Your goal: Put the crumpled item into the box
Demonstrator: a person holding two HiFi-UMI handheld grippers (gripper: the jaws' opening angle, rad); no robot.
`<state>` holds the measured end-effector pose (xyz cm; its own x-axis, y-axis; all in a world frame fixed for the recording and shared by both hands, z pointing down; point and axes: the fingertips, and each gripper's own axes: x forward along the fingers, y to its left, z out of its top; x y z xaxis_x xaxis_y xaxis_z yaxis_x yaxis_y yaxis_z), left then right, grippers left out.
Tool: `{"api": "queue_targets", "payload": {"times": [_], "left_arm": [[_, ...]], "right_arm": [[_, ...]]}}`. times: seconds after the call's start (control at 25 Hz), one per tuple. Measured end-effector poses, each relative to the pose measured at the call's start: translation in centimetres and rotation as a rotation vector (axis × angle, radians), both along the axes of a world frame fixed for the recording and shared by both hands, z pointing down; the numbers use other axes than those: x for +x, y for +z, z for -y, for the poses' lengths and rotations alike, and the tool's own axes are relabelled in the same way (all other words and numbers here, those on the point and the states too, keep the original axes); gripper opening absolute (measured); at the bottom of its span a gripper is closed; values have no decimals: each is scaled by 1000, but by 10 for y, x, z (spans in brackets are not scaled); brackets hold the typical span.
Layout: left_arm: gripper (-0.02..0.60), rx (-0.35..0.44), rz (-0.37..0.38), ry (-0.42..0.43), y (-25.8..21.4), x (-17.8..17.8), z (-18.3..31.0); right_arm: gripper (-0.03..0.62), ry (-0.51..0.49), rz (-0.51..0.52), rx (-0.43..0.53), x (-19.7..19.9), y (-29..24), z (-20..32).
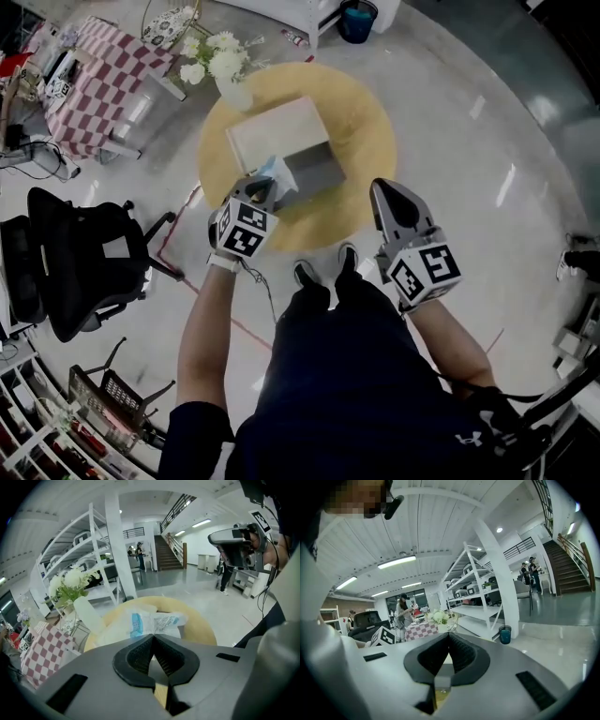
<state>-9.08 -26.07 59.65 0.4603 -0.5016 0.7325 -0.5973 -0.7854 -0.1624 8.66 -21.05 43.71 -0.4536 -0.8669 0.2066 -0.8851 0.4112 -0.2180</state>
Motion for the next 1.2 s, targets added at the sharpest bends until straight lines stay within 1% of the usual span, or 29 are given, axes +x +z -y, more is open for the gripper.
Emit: {"api": "queue_targets", "payload": {"times": [0.12, 0.32, 0.48, 0.68, 0.84, 1.0, 1.2], "left_arm": [[17, -26, 19, 26, 14, 8, 6], [17, -81, 77, 75, 43, 19, 11], [17, -138, 118, 102, 65, 23, 11], [17, -176, 167, 141, 90, 27, 12], [17, -198, 220, 156, 105, 25, 13], [17, -233, 256, 154, 119, 21, 14], [17, -241, 297, 155, 129, 17, 18]], "right_arm": [[2, 22, -4, -11, 7, 4, 2], [2, 51, -7, -32, 18, 11, 4], [2, 73, -11, -55, 26, 16, 4], [2, 85, -18, -74, 31, 24, 8], [2, 86, -22, -82, 32, 27, 10], [2, 92, -26, -87, 34, 28, 13], [2, 100, -25, -94, 36, 31, 16]]}}
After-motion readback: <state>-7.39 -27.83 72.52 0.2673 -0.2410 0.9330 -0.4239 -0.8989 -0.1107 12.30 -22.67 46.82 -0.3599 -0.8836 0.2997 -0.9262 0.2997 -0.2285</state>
